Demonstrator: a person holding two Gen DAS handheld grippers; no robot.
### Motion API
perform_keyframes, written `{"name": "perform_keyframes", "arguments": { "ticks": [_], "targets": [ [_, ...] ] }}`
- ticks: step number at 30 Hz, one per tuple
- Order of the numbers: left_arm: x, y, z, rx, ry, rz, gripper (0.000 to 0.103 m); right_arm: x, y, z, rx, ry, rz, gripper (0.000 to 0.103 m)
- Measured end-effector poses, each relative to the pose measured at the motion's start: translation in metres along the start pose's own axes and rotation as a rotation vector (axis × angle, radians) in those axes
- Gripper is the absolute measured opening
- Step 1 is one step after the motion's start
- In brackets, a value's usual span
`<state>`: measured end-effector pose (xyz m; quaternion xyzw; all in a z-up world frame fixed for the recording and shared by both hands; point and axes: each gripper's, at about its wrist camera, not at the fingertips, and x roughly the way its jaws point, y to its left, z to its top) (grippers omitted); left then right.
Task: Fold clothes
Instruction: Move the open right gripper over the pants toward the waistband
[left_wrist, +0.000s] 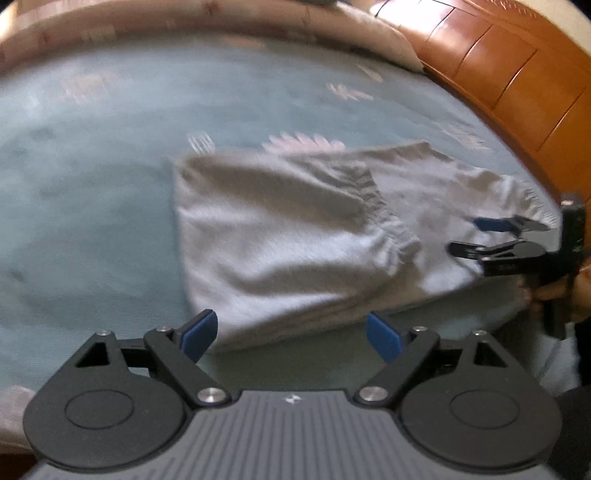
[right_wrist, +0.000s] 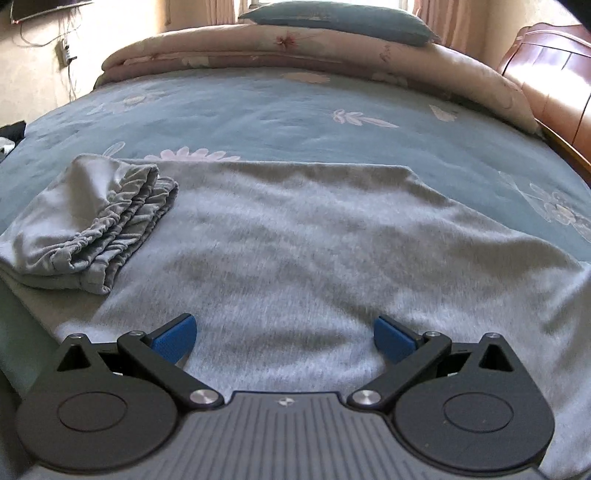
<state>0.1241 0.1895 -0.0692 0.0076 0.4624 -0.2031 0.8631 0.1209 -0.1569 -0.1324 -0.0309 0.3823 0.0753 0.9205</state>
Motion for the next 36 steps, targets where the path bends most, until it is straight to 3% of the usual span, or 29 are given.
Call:
{"name": "perform_keyframes", "arguments": {
  "ticks": [3, 10, 18, 24, 26, 29, 32, 36],
  "targets": [
    [-0.008, -0.008, 0.006, 0.051, -0.033, 0.086, 0.087, -0.001, 0.000, -0.003, 0.001, -0.025, -0.001, 0.103],
    [0.026, -0.032, 0.029, 0.070, -0.047, -0.003, 0.088, 0.000, 0.001, -0.006, 0.005, -0.046, -0.011, 0.103],
    [0.068, -0.043, 0.015, 0.035, 0.064, -0.043, 0.088, 0.000, 0.001, -0.009, 0.008, -0.064, -0.012, 0.103],
    [0.039, -0.062, 0.036, 0.061, -0.023, -0.020, 0.088, -0.002, 0.001, -0.009, -0.006, -0.077, -0.005, 0.103],
    [0.029, -0.077, 0.049, 0.117, -0.076, -0.023, 0.088, -0.008, -0.002, -0.004, -0.007, -0.060, 0.020, 0.103],
    [0.027, -0.096, 0.066, 0.163, -0.117, -0.034, 0.088, -0.027, -0.020, 0.002, 0.046, -0.136, 0.047, 0.103],
    [0.044, -0.114, 0.074, 0.159, -0.098, -0.041, 0.088, -0.040, -0.049, 0.004, 0.121, -0.179, -0.008, 0.103],
    [0.065, -0.139, 0.080, 0.169, -0.052, -0.056, 0.088, -0.045, -0.097, -0.013, 0.259, -0.154, -0.107, 0.103]
  ]
}}
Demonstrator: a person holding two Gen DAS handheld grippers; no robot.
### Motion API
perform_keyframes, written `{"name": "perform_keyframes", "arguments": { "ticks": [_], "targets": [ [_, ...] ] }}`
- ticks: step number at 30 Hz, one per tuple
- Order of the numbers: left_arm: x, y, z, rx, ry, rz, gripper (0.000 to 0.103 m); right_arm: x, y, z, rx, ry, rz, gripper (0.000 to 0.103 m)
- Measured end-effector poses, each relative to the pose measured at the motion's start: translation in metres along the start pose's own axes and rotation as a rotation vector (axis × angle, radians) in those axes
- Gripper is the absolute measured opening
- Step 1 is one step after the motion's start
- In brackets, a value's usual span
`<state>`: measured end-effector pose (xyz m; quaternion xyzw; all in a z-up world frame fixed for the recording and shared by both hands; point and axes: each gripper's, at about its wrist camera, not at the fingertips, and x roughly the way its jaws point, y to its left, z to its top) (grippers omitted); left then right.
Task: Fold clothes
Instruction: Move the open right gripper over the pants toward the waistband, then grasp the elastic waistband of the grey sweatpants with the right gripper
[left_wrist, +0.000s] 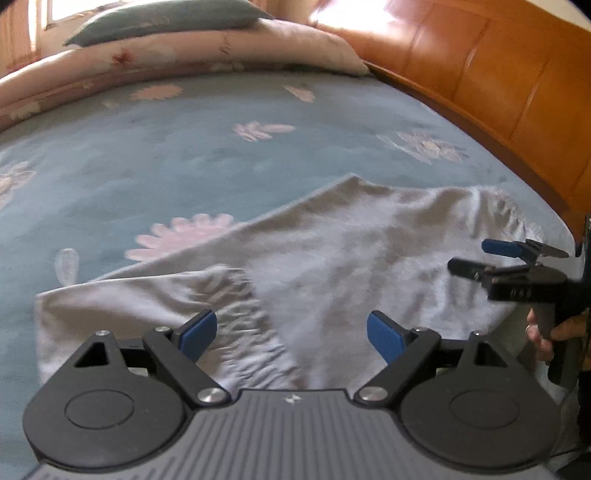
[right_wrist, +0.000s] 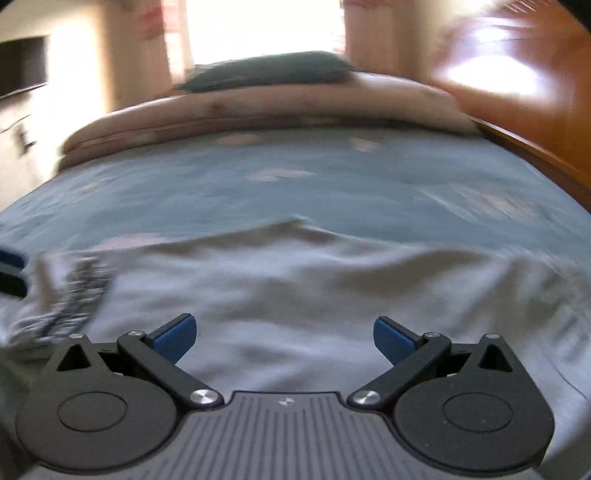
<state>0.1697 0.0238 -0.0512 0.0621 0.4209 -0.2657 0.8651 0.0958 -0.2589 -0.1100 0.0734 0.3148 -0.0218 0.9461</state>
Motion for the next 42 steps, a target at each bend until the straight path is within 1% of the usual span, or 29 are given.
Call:
{"name": "perform_keyframes", "arguments": {
  "ticks": [2, 4, 6, 8, 10, 13, 16, 19, 21, 23, 24, 25, 27, 29, 31, 34, 38, 41, 42],
  "targets": [
    [0.007, -0.012, 0.005, 0.012, 0.009, -0.008, 0.088, 0.000, -0.027, -0.009, 0.068, 0.038, -0.050, 0.103],
    [0.015, -0.023, 0.012, 0.011, 0.013, -0.007, 0.088, -0.002, -0.049, -0.021, 0.100, 0.070, -0.098, 0.103],
    [0.025, -0.034, 0.022, 0.005, 0.013, 0.006, 0.088, -0.013, -0.060, -0.027, 0.080, 0.046, -0.065, 0.103],
    [0.033, -0.043, 0.032, -0.004, 0.012, 0.011, 0.088, -0.020, -0.064, -0.024, 0.071, 0.039, -0.083, 0.103],
    [0.042, -0.055, 0.042, -0.009, 0.010, 0.006, 0.088, -0.025, -0.066, -0.015, 0.077, 0.010, -0.087, 0.103],
    [0.059, -0.072, 0.048, -0.026, 0.011, -0.007, 0.088, -0.017, -0.069, 0.004, 0.071, -0.038, -0.019, 0.103],
    [0.076, -0.082, 0.041, -0.048, 0.022, 0.006, 0.088, 0.007, -0.066, 0.018, 0.032, -0.042, 0.018, 0.103],
    [0.091, -0.082, 0.026, -0.080, 0.063, 0.031, 0.088, 0.027, -0.072, 0.018, 0.040, -0.017, 0.020, 0.103],
    [0.100, -0.079, 0.015, -0.104, 0.094, 0.042, 0.088, 0.029, -0.082, 0.012, 0.072, 0.016, -0.014, 0.103],
    [0.099, -0.081, 0.009, -0.086, 0.057, 0.031, 0.096, 0.026, -0.097, 0.002, 0.104, 0.030, -0.061, 0.103],
    [0.099, -0.082, 0.007, -0.082, 0.053, 0.026, 0.098, 0.022, -0.101, 0.001, 0.113, 0.023, -0.057, 0.103],
    [0.100, -0.083, 0.007, -0.080, 0.051, 0.024, 0.101, 0.017, -0.104, -0.001, 0.120, 0.015, -0.050, 0.103],
    [0.103, -0.084, 0.006, -0.076, 0.046, 0.018, 0.102, 0.012, -0.105, 0.004, 0.140, 0.015, -0.041, 0.103],
    [0.102, -0.082, 0.004, -0.079, 0.039, 0.008, 0.102, 0.010, -0.101, 0.016, 0.148, -0.012, 0.002, 0.103],
    [0.100, -0.078, 0.004, -0.099, 0.026, -0.012, 0.102, 0.016, -0.094, 0.031, 0.153, -0.028, 0.073, 0.103],
    [0.098, -0.073, 0.004, -0.119, 0.017, -0.041, 0.102, 0.039, -0.079, 0.052, 0.143, -0.009, 0.161, 0.103],
    [0.099, -0.071, 0.003, -0.118, 0.015, -0.062, 0.102, 0.072, -0.056, 0.063, 0.095, 0.039, 0.258, 0.103],
    [0.099, -0.069, 0.003, -0.108, 0.014, -0.072, 0.102, 0.091, -0.060, 0.059, 0.103, 0.086, 0.190, 0.103],
    [0.099, -0.069, 0.003, -0.107, 0.012, -0.075, 0.102, 0.090, -0.063, 0.058, 0.107, 0.083, 0.182, 0.103]
  ]
}}
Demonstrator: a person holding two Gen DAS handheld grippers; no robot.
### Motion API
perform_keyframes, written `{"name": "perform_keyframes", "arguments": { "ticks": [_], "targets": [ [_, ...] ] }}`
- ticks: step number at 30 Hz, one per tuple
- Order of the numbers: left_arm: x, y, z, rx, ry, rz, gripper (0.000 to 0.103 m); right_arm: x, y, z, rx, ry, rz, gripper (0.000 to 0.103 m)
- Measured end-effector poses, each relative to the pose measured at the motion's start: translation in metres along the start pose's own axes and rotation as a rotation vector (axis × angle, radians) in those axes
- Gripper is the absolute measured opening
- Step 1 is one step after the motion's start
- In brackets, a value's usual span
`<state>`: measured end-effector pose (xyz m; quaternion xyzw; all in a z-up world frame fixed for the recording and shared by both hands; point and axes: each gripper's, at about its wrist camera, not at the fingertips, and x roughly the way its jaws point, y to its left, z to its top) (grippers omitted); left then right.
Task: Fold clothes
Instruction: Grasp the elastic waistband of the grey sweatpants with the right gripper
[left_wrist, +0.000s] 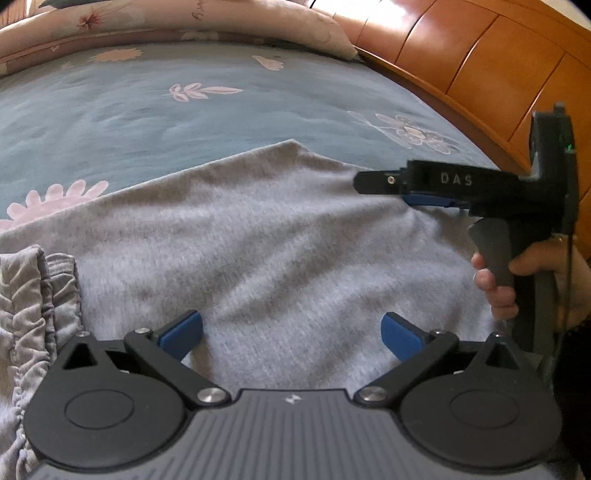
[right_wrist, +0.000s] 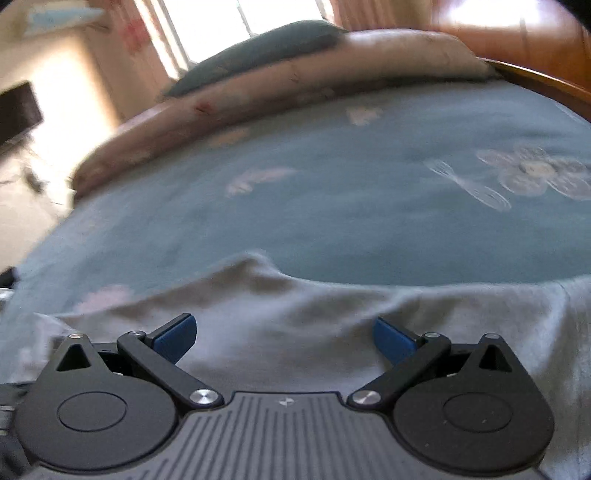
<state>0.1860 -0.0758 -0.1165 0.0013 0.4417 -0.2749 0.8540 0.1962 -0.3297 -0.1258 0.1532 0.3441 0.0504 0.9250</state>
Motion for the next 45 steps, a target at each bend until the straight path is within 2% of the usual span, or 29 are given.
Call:
{"name": "perform_keyframes", "arguments": {
  "ticks": [5, 10, 14, 18, 21, 26, 28, 33, 36, 39, 45],
  "targets": [
    [0.001, -0.002, -0.002, 0.020, -0.010, 0.011, 0.102, -0.028, -0.005, -0.004, 0.017, -0.033, -0.068, 0.103],
    [0.002, -0.007, -0.006, 0.054, -0.019, 0.034, 0.102, -0.074, -0.011, -0.020, 0.098, -0.086, -0.023, 0.103],
    [0.002, -0.008, -0.006, 0.056, -0.018, 0.041, 0.102, -0.112, -0.022, -0.042, 0.204, -0.130, -0.024, 0.103],
    [0.002, -0.008, -0.005, 0.063, -0.012, 0.040, 0.102, -0.151, -0.042, -0.057, 0.278, -0.172, -0.018, 0.103],
    [0.002, -0.008, -0.004, 0.066, -0.005, 0.034, 0.102, -0.178, -0.062, -0.060, 0.321, -0.214, -0.051, 0.103],
    [0.001, -0.003, -0.002, 0.026, -0.002, 0.013, 0.102, -0.204, -0.112, -0.069, 0.498, -0.267, -0.078, 0.103],
    [0.001, -0.003, -0.001, 0.015, 0.000, 0.014, 0.102, -0.202, -0.134, -0.076, 0.587, -0.250, -0.073, 0.103],
    [0.004, -0.009, 0.000, 0.038, 0.011, 0.046, 0.102, -0.189, -0.178, -0.103, 0.809, -0.180, 0.001, 0.103],
    [0.005, -0.011, 0.000, 0.040, 0.016, 0.060, 0.102, -0.180, -0.191, -0.116, 0.896, -0.174, 0.074, 0.103],
    [0.005, -0.010, 0.002, 0.027, 0.020, 0.065, 0.102, -0.167, -0.196, -0.121, 0.913, -0.189, 0.134, 0.103],
    [0.006, -0.010, 0.003, 0.018, 0.027, 0.068, 0.102, -0.145, -0.203, -0.096, 0.878, -0.169, 0.141, 0.103]
  ]
}}
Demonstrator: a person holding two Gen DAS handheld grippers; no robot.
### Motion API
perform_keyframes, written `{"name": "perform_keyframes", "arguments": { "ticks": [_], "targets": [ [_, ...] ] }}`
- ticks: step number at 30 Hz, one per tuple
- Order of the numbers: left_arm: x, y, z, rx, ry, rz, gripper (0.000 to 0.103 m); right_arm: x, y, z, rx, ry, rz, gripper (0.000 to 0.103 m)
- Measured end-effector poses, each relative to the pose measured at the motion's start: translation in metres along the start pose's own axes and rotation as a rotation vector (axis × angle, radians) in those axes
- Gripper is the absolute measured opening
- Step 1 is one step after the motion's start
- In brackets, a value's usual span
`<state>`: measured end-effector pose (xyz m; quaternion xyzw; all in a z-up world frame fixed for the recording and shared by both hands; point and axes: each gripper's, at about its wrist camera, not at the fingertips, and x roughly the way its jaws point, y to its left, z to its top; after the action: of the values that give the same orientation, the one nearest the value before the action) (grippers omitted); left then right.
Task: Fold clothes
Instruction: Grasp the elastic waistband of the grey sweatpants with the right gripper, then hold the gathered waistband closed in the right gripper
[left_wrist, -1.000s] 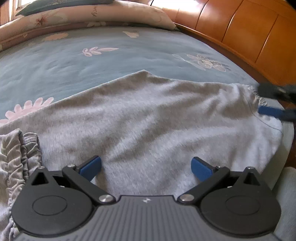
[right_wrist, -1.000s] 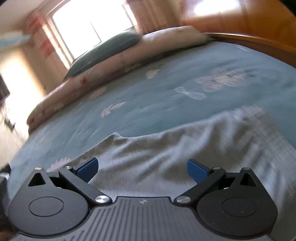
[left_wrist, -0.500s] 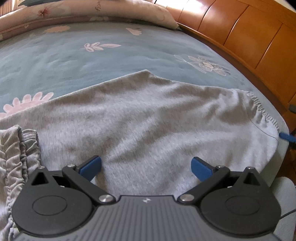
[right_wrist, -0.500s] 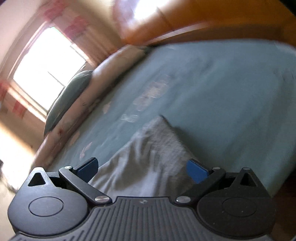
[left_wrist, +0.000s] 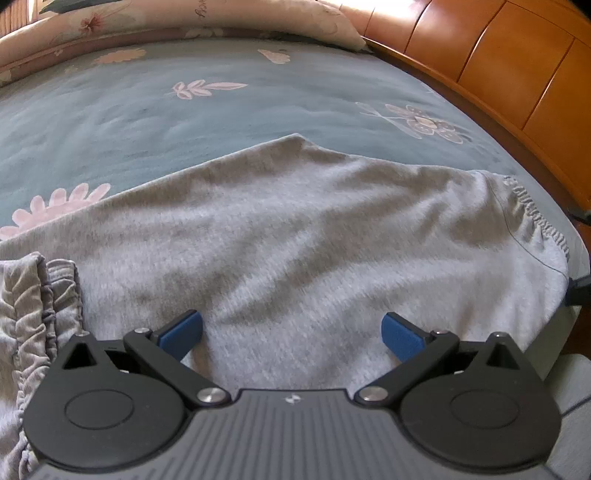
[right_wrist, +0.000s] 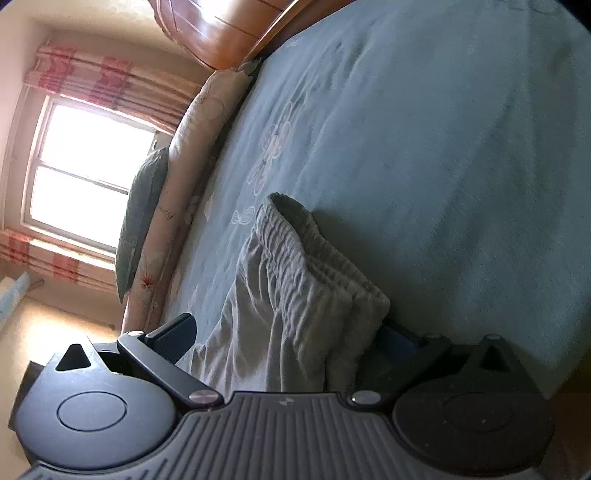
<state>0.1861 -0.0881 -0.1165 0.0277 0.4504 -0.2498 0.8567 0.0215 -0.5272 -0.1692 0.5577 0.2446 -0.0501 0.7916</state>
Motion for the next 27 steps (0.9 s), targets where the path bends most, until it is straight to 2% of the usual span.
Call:
{"name": "perform_keyframes", "arguments": {
  "ticks": [7, 9, 12, 20, 22, 26, 27],
  "targets": [
    [0.000, -0.001, 0.000, 0.010, 0.001, 0.001, 0.102, 0.014, 0.005, 0.017, -0.017, 0.026, 0.005, 0.103],
    [0.000, 0.000, 0.000, 0.008, -0.001, -0.003, 0.102, 0.010, 0.003, 0.012, -0.021, 0.073, 0.029, 0.103],
    [0.000, 0.002, 0.000, 0.006, -0.003, -0.010, 0.102, 0.007, 0.002, 0.000, -0.092, 0.102, 0.077, 0.103],
    [0.000, 0.004, 0.000, 0.001, -0.010, -0.027, 0.102, 0.038, 0.017, 0.024, -0.065, 0.156, 0.028, 0.103],
    [0.000, 0.006, -0.001, -0.003, -0.017, -0.034, 0.102, 0.035, 0.017, 0.018, -0.125, 0.151, 0.049, 0.103],
    [0.001, 0.006, 0.000, 0.001, -0.021, -0.040, 0.102, 0.027, 0.020, -0.004, -0.281, 0.083, 0.087, 0.103],
    [0.001, 0.006, 0.000, 0.004, -0.021, -0.040, 0.102, 0.029, 0.023, -0.007, -0.304, 0.074, 0.071, 0.103]
  ]
}}
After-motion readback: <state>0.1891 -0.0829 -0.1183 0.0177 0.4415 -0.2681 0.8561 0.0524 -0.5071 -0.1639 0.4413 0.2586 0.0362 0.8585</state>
